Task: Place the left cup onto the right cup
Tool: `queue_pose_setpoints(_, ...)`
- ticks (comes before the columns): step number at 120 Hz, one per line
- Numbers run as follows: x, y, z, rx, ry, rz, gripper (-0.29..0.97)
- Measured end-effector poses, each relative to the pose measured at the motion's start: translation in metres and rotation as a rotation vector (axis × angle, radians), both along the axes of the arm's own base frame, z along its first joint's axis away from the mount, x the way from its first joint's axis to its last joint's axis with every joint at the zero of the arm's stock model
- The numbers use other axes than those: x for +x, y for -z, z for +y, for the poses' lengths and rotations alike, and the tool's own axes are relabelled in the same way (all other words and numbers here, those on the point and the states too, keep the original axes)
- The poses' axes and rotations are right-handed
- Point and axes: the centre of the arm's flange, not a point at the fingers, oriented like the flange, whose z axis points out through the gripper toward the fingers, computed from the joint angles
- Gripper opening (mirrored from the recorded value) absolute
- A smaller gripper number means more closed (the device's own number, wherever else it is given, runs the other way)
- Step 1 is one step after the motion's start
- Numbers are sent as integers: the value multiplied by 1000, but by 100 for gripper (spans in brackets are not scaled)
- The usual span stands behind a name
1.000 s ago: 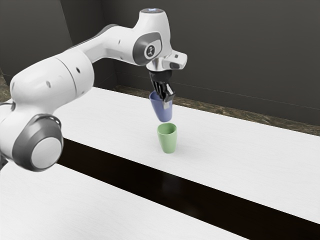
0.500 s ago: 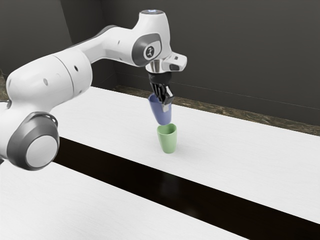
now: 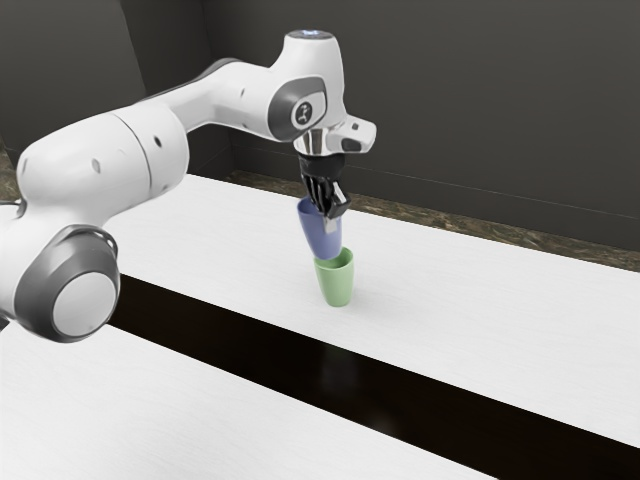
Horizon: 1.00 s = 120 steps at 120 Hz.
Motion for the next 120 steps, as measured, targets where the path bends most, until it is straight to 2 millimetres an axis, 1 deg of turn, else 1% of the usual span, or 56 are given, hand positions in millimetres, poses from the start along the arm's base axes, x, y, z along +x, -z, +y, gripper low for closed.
queue_pose_setpoints(50, 4, 3, -12, 17, 15, -39, -11)
queue_pose_setpoints(89, 7, 12, -13, 20, 12, -38, -11)
queue_pose_setpoints(120, 5, 11, -11, 23, 3, -38, -11)
